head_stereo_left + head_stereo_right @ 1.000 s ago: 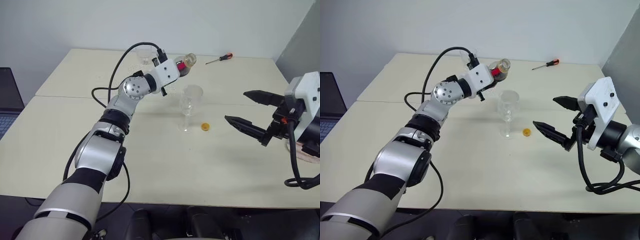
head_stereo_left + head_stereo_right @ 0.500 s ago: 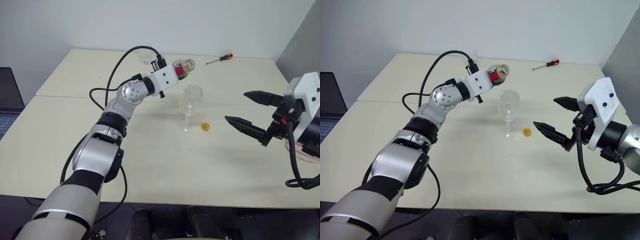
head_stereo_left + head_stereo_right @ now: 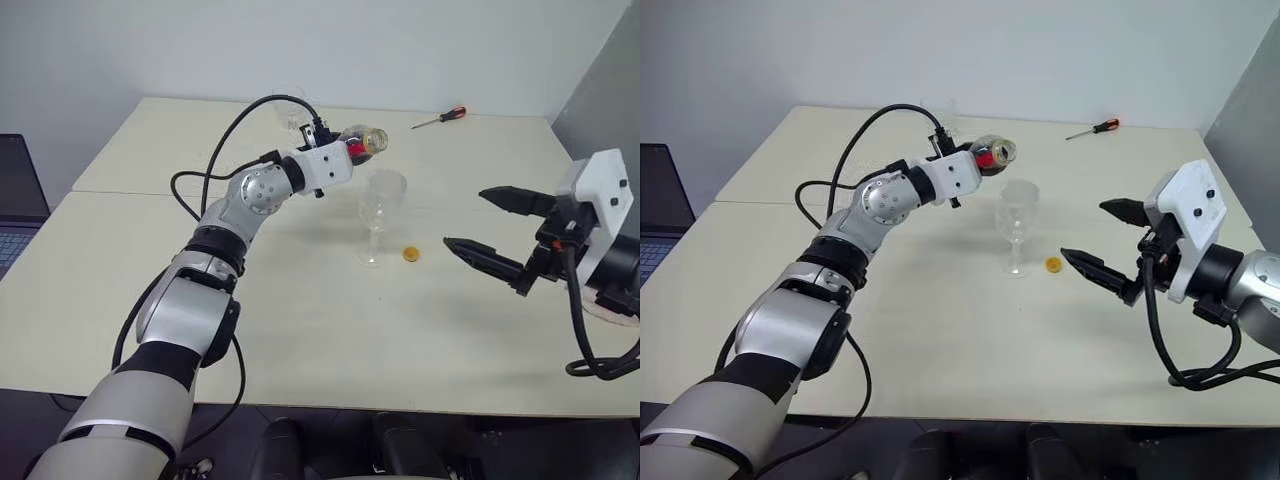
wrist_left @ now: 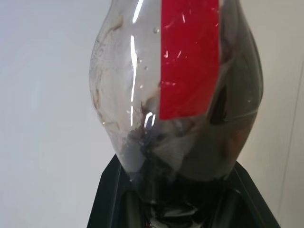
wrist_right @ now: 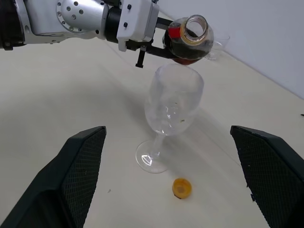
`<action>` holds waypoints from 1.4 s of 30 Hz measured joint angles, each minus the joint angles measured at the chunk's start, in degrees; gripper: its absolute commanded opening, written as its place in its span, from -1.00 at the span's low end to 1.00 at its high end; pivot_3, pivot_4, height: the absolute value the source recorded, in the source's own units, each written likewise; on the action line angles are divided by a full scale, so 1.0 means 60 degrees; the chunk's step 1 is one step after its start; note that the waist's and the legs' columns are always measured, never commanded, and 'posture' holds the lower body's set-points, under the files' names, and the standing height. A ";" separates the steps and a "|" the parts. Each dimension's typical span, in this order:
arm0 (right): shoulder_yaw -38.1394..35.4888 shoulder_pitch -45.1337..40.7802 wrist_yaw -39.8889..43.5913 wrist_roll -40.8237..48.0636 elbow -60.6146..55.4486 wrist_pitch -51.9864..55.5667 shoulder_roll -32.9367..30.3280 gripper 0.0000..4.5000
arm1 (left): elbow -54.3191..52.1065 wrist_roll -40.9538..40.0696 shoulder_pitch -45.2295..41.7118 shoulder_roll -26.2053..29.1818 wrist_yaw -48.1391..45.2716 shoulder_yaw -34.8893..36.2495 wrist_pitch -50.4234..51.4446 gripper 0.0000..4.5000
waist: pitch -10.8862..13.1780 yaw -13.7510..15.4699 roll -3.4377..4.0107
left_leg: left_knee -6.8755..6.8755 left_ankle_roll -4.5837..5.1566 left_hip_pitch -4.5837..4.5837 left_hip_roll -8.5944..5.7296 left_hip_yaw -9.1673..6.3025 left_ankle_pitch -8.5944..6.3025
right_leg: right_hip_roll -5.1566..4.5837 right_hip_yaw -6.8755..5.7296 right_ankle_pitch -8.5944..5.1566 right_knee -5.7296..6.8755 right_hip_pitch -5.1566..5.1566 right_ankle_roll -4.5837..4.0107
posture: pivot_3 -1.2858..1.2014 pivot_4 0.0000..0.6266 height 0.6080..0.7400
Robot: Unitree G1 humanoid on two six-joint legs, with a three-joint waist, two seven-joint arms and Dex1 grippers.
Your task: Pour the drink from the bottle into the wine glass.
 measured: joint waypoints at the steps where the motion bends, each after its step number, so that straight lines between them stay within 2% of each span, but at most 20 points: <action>1: 0.0006 -0.0001 0.0000 0.0001 0.0003 0.0000 0.0000 1.00 | 0.0000 0.0097 0.0000 0.0034 0.0054 -0.0017 -0.0077 -0.56 | 0.0000 0.0000 0.0000 | 0.0000 0.0000 0.0000 0.0000 0.0000 0.0000 | 0.0000 0.0000 0.0000 0.0000 0.0000 0.0000 | 0.03 -0.52 1.00; 27: 0.0352 -0.0192 0.0017 0.0000 0.0092 -0.0015 0.0010 1.00 | -0.0009 0.1003 0.0002 0.0691 0.0839 -0.0548 -0.0876 -0.56 | 0.0000 0.0002 0.0000 | 0.0008 0.0000 0.0001 0.0002 0.0001 0.0000 | 0.0000 0.0000 0.0001 0.0006 0.0001 -0.0001 | 0.03 -0.52 1.00; 42: 0.0366 -0.0197 0.0004 0.0007 0.0090 -0.0015 0.0013 1.00 | 0.0047 0.1392 -0.0066 0.0686 0.1076 -0.0798 -0.0920 -0.56 | 0.0000 0.0003 0.0000 | 0.0021 0.0000 -0.0002 0.0003 0.0001 0.0000 | 0.0000 0.0000 0.0002 0.0011 0.0002 -0.0001 | 0.03 -0.52 1.00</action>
